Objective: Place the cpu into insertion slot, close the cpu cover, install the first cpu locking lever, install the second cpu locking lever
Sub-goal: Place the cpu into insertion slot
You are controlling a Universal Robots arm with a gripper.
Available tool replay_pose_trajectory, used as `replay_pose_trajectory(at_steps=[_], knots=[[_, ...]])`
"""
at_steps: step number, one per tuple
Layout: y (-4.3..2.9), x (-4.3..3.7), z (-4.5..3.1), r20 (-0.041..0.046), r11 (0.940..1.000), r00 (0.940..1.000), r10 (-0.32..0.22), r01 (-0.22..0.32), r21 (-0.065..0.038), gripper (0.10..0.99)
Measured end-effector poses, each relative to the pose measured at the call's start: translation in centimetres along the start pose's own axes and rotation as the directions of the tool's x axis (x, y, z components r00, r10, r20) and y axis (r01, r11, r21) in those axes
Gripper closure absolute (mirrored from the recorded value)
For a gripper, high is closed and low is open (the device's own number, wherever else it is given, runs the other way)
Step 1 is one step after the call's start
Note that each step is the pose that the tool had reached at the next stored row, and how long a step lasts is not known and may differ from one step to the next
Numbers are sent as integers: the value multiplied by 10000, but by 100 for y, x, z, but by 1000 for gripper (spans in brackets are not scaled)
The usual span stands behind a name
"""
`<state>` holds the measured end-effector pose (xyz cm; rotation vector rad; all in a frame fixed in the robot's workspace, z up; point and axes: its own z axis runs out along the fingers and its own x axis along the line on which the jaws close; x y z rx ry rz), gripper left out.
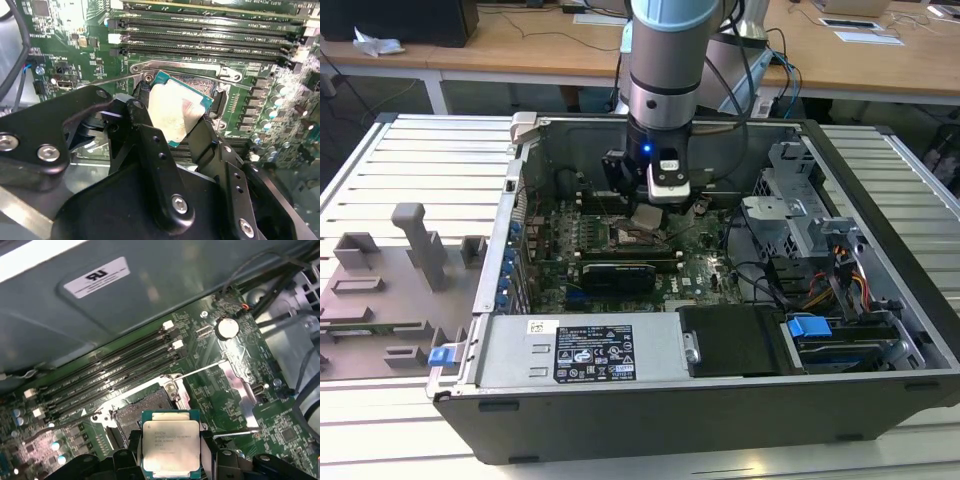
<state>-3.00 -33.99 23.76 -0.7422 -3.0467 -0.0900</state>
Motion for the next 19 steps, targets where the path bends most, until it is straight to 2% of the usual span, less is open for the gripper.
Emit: replay_pose_trajectory(at_steps=[3, 6, 9, 14, 19], knots=[[0, 0, 2, 25, 9993, 9993, 372, -372, 3, 541], [0, 0, 5, 68, 9955, 9955, 944, -944, 10, 541], [-1, 0, 7, 91, 9924, 9924, 1230, -1230, 16, 541], [-1, 0, 11, 138, 9818, 9818, 1896, -1897, 15, 541], [-1, 0, 14, 163, 9727, 9726, 2320, -2320, 6, 541]])
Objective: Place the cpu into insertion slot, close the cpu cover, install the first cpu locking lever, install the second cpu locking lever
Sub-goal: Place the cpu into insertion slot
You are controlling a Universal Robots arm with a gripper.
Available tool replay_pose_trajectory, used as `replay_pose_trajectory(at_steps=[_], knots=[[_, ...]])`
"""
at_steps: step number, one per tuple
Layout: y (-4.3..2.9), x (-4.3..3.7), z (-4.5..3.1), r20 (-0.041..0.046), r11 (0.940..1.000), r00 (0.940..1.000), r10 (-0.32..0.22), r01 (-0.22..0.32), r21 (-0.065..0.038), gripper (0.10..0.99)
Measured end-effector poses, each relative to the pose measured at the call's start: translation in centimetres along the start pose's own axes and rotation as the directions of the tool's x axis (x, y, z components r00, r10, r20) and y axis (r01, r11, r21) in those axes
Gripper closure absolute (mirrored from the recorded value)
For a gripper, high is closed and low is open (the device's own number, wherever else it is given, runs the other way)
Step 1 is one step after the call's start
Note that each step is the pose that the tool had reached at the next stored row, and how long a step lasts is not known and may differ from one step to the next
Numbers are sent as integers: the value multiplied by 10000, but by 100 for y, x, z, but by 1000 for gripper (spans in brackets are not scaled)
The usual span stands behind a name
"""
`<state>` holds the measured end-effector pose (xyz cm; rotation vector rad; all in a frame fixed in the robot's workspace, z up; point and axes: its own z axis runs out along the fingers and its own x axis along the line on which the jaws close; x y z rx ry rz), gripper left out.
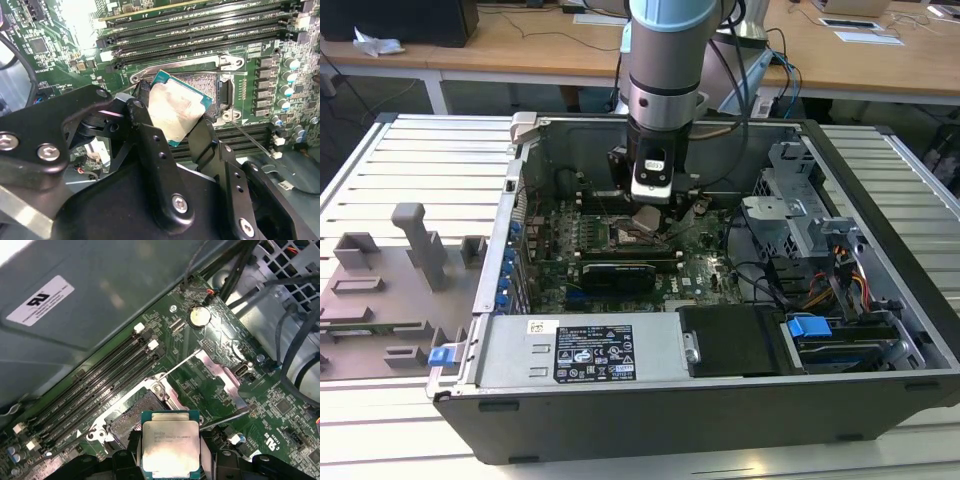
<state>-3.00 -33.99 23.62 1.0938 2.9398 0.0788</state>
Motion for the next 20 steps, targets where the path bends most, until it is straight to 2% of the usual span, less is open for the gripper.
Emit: replay_pose_trajectory(at_steps=[7, 13, 16, 20], knots=[[0, 0, 4, 47, 9982, 9982, 599, -600, 10, 541], [0, 0, 7, 122, 9905, 9905, 1372, -1372, 34, 541], [0, 0, 8, 213, 9821, 9820, 1878, -1880, 78, 541], [1, 2, 8, 395, 9775, 9771, 2092, -2101, 205, 541]])
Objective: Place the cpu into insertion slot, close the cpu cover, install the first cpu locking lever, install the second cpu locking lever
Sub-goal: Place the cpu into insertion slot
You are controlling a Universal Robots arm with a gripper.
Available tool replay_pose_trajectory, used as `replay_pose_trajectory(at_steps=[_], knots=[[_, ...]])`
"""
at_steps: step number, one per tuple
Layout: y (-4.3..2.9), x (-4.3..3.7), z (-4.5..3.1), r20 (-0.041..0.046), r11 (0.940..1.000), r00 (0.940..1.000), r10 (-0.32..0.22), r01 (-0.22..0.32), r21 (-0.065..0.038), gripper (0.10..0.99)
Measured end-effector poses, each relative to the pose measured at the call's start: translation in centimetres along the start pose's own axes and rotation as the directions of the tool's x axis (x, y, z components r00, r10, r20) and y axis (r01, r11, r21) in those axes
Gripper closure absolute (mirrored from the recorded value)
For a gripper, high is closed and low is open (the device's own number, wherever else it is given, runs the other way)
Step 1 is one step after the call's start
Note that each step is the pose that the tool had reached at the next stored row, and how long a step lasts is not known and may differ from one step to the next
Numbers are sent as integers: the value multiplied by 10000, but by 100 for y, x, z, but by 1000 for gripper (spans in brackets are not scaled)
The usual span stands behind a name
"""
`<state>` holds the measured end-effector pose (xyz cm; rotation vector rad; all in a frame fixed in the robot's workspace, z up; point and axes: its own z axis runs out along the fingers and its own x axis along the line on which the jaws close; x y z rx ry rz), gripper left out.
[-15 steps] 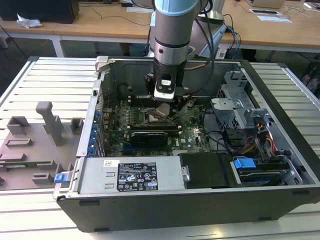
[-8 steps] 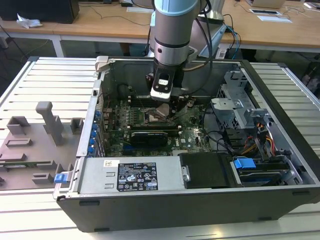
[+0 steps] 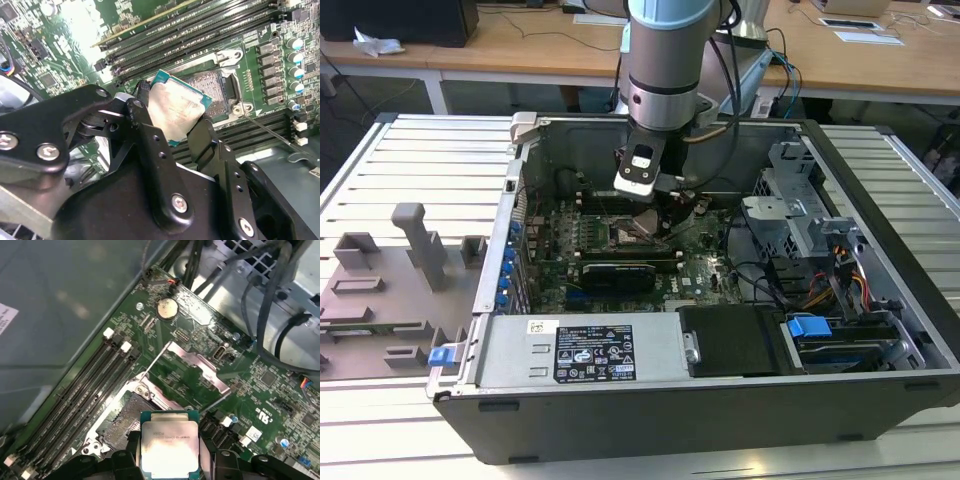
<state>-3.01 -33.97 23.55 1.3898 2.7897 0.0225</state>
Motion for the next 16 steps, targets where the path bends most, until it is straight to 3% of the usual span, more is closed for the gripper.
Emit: replay_pose_trajectory(at_steps=[2, 8, 12, 16], knots=[[30, 40, 0, 89, 10000, 10000, 39, -40, 66, 541], [102, 142, 0, 96, 9999, 9999, 99, -99, 71, 541], [81, 168, 0, 100, 9996, 9995, 285, -286, 74, 541], [81, 168, 3, 115, 9961, 9961, 874, -875, 83, 541]])
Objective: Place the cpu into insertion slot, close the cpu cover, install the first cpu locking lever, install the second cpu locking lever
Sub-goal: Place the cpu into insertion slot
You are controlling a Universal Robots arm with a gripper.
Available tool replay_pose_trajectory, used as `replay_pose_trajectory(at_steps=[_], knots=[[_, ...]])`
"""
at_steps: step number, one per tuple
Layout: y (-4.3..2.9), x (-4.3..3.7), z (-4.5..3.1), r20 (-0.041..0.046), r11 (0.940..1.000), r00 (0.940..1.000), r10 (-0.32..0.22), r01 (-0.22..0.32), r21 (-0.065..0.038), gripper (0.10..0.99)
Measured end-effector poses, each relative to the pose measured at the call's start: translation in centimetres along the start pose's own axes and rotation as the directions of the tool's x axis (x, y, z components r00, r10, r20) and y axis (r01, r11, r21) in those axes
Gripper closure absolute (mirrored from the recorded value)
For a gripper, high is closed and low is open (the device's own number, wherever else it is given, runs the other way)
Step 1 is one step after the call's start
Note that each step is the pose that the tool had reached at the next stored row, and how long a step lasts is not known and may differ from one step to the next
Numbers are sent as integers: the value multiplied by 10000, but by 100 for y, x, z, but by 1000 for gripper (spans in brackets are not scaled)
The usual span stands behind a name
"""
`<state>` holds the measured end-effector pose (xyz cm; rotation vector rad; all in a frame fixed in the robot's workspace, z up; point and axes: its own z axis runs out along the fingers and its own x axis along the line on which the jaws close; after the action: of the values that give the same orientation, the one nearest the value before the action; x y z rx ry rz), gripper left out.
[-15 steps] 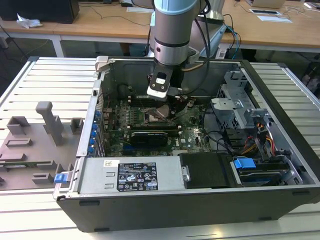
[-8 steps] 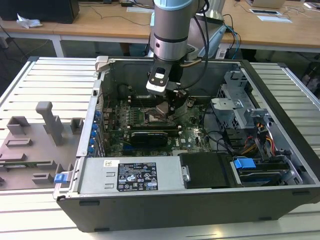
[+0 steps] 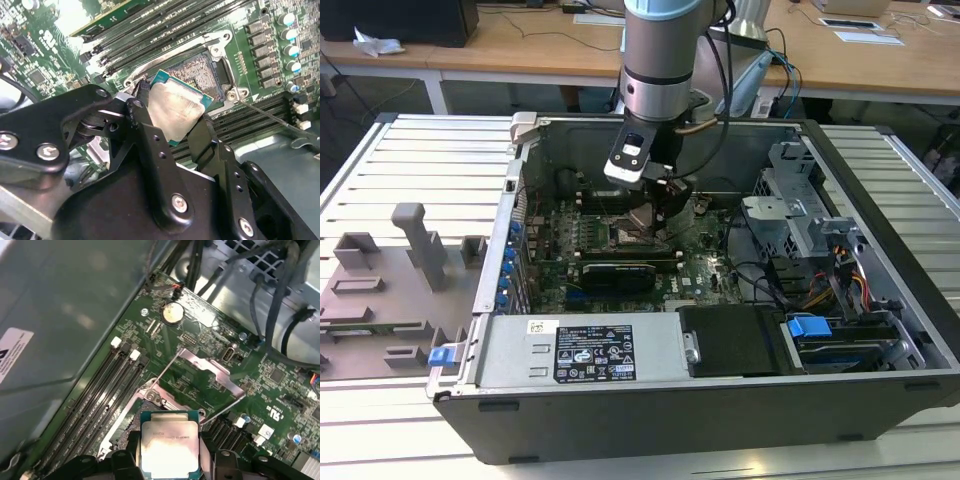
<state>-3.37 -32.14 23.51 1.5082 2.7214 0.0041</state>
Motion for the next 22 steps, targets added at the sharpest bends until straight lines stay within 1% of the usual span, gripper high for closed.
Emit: replay_pose_trajectory(at_steps=[1, 5, 7, 12, 13, 15, 16, 18, 19, 20, 21, 22], knots=[[0, 0, 1, 5, 9997, 9997, 263, -263, 6, 541], [0, 0, 4, 15, 9962, 9962, 868, -868, 21, 541], [0, 0, 5, 25, 9922, 9922, 1243, -1243, 31, 541], [0, 0, 7, 42, 9837, 9837, 1798, -1798, 45, 541], [0, 0, 8, 53, 9757, 9757, 2191, -2191, 55, 541], [0, 0, 9, 61, 9698, 9698, 2439, -2439, 61, 541], [0, 0, 9, 67, 9642, 9642, 2651, -2651, 66, 541], [0, 0, 10, 75, 9572, 9572, 2892, -2892, 71, 541], [0, 0, 11, 82, 9508, 9508, 3098, -3098, 75, 541], [0, 0, 12, 92, 9420, 9420, 3355, -3356, 81, 541], [0, 1, 12, 98, 9353, 9353, 3536, -3537, 85, 541], [0, 0, 13, 105, 9305, 9305, 3661, -3662, 88, 541]])
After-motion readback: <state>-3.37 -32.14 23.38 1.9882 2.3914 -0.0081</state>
